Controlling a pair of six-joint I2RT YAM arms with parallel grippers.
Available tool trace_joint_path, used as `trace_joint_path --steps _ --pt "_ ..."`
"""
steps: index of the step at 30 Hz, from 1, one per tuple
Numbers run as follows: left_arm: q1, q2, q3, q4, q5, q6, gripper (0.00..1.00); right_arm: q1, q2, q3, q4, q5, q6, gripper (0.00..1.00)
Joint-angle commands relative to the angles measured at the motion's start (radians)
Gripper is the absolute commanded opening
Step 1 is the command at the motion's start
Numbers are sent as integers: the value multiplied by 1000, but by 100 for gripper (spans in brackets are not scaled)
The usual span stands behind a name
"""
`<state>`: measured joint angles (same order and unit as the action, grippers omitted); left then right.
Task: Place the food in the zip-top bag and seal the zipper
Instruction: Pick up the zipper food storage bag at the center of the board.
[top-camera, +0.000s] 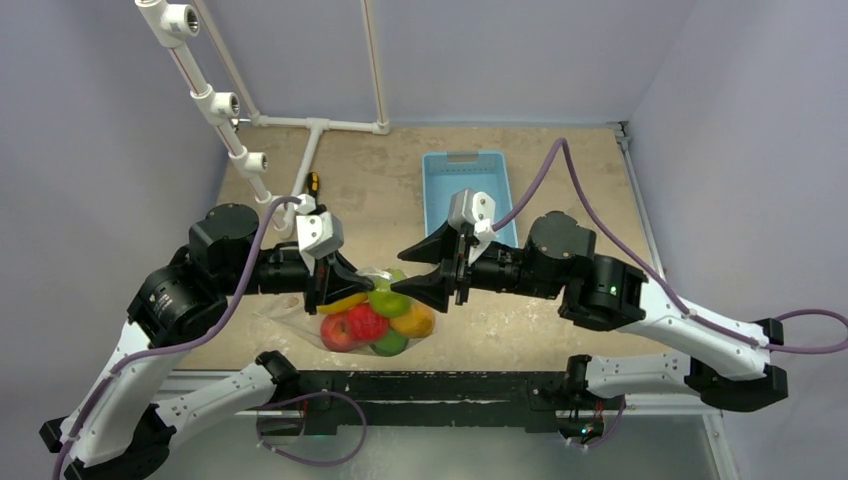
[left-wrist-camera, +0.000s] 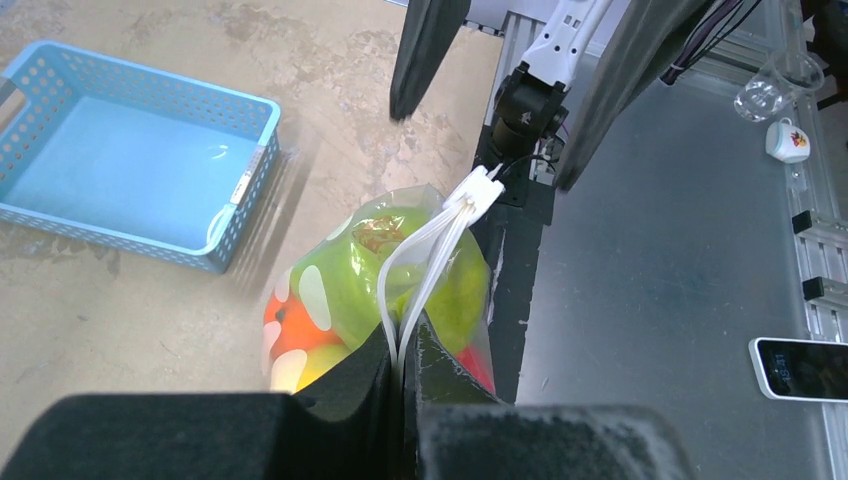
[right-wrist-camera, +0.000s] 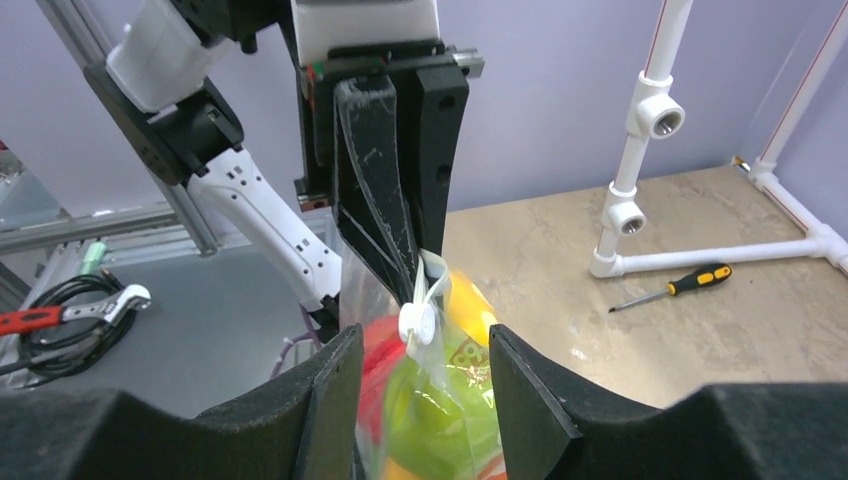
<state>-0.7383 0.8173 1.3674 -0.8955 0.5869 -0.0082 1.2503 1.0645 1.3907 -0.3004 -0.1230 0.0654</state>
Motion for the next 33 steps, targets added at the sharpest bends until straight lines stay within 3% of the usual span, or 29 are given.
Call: trace_joint_path --steps 1,15,33 --pt "-3 -4 44 87 14 -30 0 3 -20 -84 164 -21 -43 52" --pt "-3 -15 41 104 32 -48 0 3 -35 -217 380 -13 -104 48" --pt "-3 -24 66 134 54 -71 0 3 -7 -231 424 -31 -105 41"
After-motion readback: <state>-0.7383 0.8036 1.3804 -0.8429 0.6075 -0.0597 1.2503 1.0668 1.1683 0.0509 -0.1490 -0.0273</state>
